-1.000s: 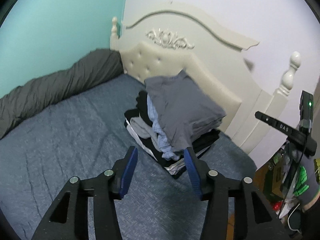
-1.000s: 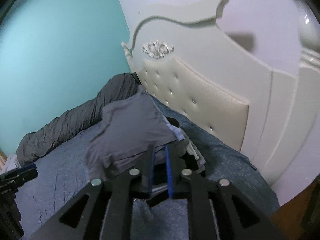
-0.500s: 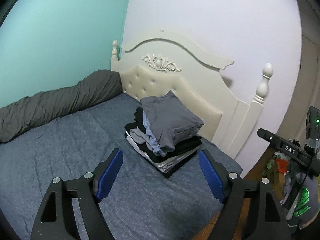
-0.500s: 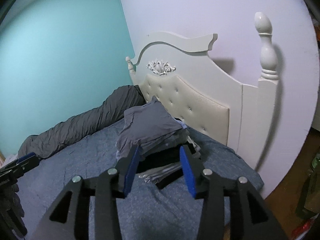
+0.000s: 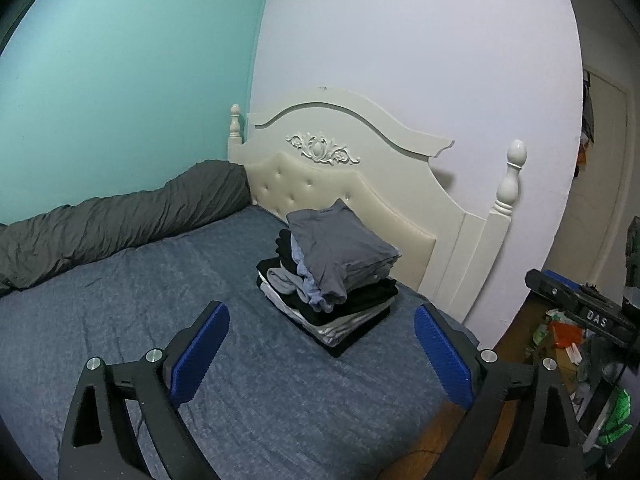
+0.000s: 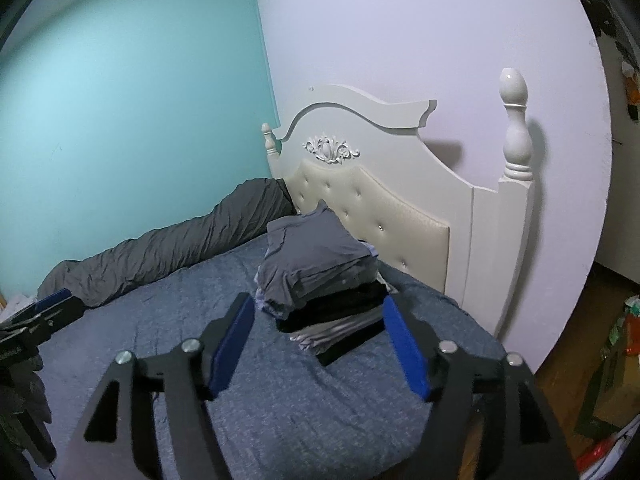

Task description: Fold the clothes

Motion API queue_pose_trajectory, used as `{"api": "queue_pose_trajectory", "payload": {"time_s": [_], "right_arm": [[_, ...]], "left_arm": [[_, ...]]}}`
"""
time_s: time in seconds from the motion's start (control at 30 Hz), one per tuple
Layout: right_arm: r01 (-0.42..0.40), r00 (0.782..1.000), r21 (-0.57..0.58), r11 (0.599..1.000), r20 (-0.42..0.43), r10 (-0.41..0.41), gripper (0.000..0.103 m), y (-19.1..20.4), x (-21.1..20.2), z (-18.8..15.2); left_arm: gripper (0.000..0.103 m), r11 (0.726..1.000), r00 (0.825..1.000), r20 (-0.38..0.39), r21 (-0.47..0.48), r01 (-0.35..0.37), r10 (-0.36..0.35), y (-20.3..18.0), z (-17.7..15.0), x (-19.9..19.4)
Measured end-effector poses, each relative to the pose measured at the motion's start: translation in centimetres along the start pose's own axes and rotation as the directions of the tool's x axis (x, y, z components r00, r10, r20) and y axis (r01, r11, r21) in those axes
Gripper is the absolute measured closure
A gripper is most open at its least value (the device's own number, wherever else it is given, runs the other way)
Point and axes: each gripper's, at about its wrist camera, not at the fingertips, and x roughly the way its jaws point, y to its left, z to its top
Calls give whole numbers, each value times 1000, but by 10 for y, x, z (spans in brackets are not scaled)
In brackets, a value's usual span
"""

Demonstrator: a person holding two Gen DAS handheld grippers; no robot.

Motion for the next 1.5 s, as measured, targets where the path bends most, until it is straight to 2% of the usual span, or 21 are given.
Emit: {"api": "queue_pose_trajectory", "payload": {"time_s": [0.57,0.63,0.8,1.5], "right_arm": [[30,999,-39,999,31,-29,14,34,-41,-28],[34,999,-39,999,32,-32,7,36,-44,-31],[36,999,-43,998,19,-35,1,42,-48,-41],[50,999,-27,998,2,-50,0,58,-62,-70]], "left_arm": [[0,1000,999,32,18,-26,25,6,-18,-36],[0,1000,999,33,19,-24,24,6,-20,-37],[0,999,999,31,36,-34,33,4,-25,-40],[0,997,997,10,27,-71,70,4,-57,-50]]}}
